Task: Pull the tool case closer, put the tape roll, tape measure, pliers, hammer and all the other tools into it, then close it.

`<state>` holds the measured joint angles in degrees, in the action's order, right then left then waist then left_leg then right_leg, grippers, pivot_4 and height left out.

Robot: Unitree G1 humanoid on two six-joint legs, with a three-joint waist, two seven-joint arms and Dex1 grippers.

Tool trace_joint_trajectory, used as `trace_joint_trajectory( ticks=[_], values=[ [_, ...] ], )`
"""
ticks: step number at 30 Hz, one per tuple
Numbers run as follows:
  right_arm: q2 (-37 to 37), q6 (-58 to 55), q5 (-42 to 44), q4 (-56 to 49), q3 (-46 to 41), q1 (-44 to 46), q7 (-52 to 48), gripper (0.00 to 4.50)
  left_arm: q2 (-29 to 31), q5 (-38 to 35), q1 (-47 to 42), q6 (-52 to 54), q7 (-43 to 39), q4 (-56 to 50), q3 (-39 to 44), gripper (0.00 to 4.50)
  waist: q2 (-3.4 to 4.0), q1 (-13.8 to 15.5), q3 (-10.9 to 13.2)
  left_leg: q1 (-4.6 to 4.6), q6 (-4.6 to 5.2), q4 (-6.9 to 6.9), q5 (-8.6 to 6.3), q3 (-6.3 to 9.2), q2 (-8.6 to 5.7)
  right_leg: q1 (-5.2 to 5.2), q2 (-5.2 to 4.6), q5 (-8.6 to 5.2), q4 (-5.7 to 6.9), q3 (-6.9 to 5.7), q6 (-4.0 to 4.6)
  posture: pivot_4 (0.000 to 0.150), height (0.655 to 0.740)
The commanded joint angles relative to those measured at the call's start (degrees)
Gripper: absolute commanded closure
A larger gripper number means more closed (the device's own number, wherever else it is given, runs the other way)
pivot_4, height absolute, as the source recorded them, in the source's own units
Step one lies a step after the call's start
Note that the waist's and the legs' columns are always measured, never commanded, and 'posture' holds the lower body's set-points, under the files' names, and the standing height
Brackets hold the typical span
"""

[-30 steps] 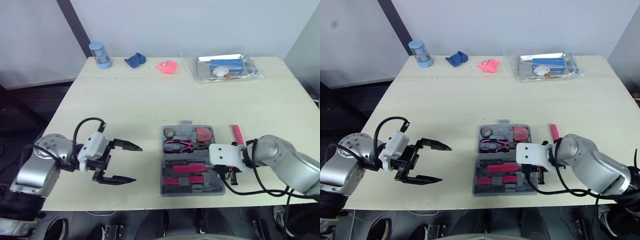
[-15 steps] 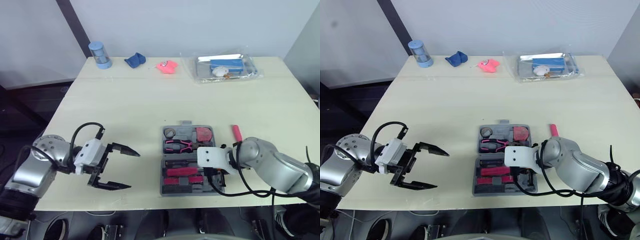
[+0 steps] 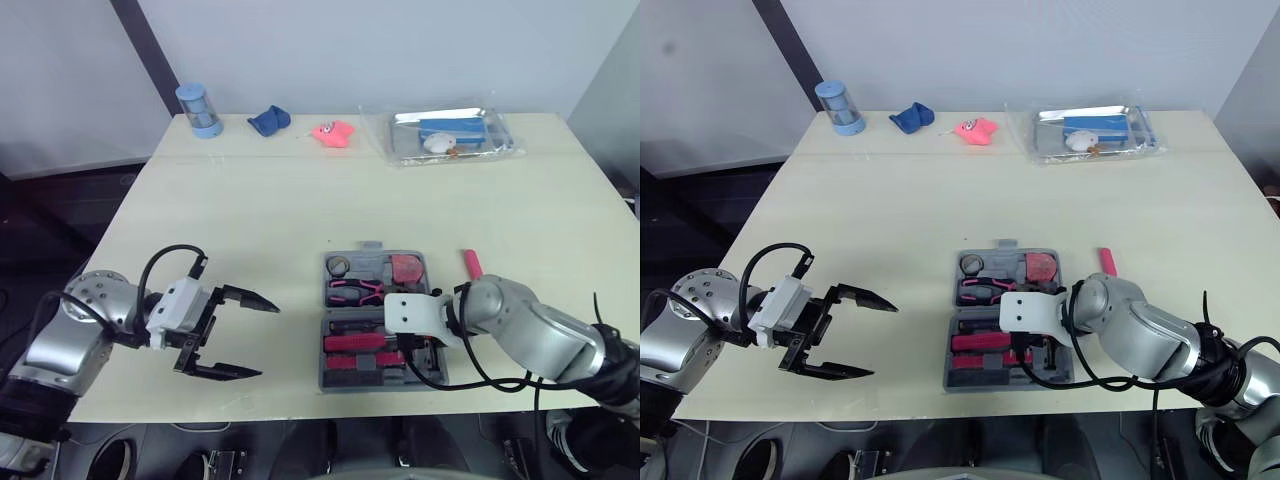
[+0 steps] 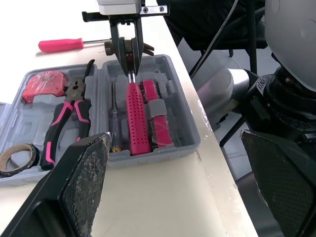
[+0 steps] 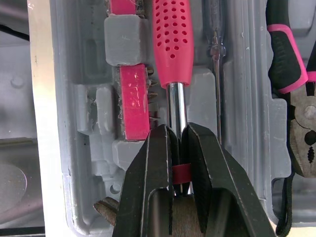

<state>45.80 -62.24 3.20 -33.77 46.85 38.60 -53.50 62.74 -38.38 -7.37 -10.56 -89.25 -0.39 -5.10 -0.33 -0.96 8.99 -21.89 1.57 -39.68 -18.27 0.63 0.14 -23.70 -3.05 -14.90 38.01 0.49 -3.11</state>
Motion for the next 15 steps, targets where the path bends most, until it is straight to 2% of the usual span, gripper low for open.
trace_joint_trajectory(
  ticks=[1, 2, 4, 5, 6, 10, 15],
  values=[
    [-0.10, 1.03, -0.99, -1.05, -0.32, 0.12, 0.55, 4.18, 0.11, -0.85, -0.55, -0.51, -3.25, 0.05, 0.57, 0.00, 0.00, -0.03, 0.00, 0.00, 0.00, 0.00, 0.00, 0.00, 0.00, 0.00, 0.00, 0.00, 0.00, 0.00, 0.00, 0.150, 0.7400],
    [-0.01, 1.20, -1.12, -0.94, -0.29, 0.14, 0.55, 3.62, 0.06, -0.82, -0.59, -0.53, -3.25, 0.11, 0.56, 0.00, 0.00, -0.01, 0.00, 0.00, 0.00, 0.00, 0.00, 0.00, 0.00, 0.00, 0.00, 0.00, 0.00, 0.00, 0.00, 0.150, 0.7400],
    [0.39, 1.75, -1.25, -0.85, -0.09, 0.15, 0.09, 3.30, -0.02, -0.79, -0.61, -0.53, -3.25, 0.12, 0.57, 0.00, 0.00, -0.01, 0.00, 0.00, 0.00, 0.00, 0.00, 0.00, 0.00, 0.00, 0.00, 0.00, 0.00, 0.00, 0.00, 0.150, 0.7400],
    [0.21, 1.84, -1.31, -0.71, -0.41, -0.03, 0.32, 2.97, -0.10, -0.76, -0.65, -0.52, -3.25, 0.15, 0.54, 0.00, 0.00, -0.01, 0.00, 0.00, 0.00, 0.00, 0.00, 0.00, 0.00, 0.00, 0.00, 0.00, 0.00, 0.00, 0.00, 0.150, 0.7400],
    [0.01, 1.86, -1.35, -0.62, -0.70, -0.14, 0.48, 2.36, -0.16, -0.75, -0.69, -0.52, -3.25, 0.18, 0.52, 0.00, 0.00, -0.01, 0.00, 0.00, 0.00, 0.00, 0.00, 0.00, 0.00, 0.00, 0.00, 0.00, 0.00, 0.00, 0.00, 0.150, 0.7400],
    [-0.35, 1.44, 0.28, -1.40, -3.18, -0.88, 0.07, 0.89, -0.42, -0.63, -0.79, -0.41, -3.25, 0.29, 0.55, 0.00, 0.00, 0.00, 0.00, 0.00, 0.00, 0.00, 0.00, 0.00, 0.00, 0.00, 0.00, 0.00, 0.00, 0.00, 0.00, 0.150, 0.7400],
    [-2.64, 6.78, 3.91, -0.97, -11.77, -6.12, 1.65, 0.89, -0.77, -0.54, -0.72, -0.30, -3.25, 0.39, 0.79, 0.00, -0.02, 0.09, -0.01, -0.01, 0.00, 0.00, 0.00, 0.00, 0.00, 0.01, 0.00, 0.00, -0.01, -0.01, 0.00, 0.150, 0.7400]
  ],
)
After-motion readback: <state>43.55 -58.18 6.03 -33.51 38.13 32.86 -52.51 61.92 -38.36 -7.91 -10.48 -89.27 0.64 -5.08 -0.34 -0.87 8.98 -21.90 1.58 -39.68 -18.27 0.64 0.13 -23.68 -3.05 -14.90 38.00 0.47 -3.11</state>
